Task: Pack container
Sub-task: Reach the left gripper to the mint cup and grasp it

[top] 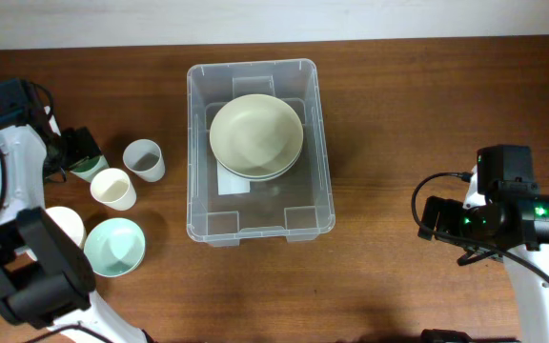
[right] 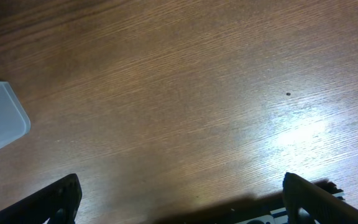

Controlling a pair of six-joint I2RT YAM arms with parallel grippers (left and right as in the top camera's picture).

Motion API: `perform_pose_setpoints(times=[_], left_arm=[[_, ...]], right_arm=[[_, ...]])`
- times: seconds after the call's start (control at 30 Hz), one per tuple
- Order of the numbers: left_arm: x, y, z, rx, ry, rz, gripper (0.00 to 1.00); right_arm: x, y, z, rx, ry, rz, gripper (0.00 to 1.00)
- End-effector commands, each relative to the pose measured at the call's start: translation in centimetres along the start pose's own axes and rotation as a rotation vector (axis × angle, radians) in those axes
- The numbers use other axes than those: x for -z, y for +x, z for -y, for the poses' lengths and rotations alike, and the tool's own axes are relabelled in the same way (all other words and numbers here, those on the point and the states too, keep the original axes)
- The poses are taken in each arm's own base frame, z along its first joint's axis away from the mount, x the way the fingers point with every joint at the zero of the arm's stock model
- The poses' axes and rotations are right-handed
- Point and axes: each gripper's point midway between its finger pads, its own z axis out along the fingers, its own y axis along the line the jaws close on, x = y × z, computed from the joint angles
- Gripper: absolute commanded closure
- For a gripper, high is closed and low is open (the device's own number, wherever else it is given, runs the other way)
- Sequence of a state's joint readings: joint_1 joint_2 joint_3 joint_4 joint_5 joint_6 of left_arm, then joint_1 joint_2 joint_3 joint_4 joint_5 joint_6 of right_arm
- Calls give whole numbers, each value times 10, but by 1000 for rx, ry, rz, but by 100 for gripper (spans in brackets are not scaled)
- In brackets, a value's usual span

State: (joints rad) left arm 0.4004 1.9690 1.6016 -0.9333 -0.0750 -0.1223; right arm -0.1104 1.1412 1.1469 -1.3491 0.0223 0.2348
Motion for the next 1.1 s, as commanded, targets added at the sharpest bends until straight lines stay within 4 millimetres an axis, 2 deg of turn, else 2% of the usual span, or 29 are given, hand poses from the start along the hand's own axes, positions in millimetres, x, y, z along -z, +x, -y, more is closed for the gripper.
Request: perform_pose_setpoints(times=[0.0,0.13,0.17,0.3,0.33,0.4,0.47,0.53,0.7,0.87,1.07], left_arm=[[-19,0,3,6,12,-23,6],[-37,2,4,5,9,-48,7],[-41,3,4,4,8,-52,11],[-44,1,4,5,9,-48,48],[-44,0,5,5,9,-45,53],[-44,0,5,5,10,-44,58],[-43,1,6,5,18,-48,75],[-43,1,7,5,24,-49,79],[-43,1,7,5,25,-46,80],[-43,-2,8,6,26,-38,100],[-38,-9,8,7,29,-17,100]], right_arm=[[0,0,2,5,15,3,1],[0,0,2,9,15,2,1],[0,0,2,9,15,2,1],[0,0,2,9,15,3,1],[0,0,2,9,15,3,1],[0,0,2,9,15,3,1],[0,0,2,9,18,3,1],[0,0,2,9,18,3,1],[0,0,2,9,19,3,1],[0,0,2,9,18,3,1],[0,0,2,9,19,3,1]])
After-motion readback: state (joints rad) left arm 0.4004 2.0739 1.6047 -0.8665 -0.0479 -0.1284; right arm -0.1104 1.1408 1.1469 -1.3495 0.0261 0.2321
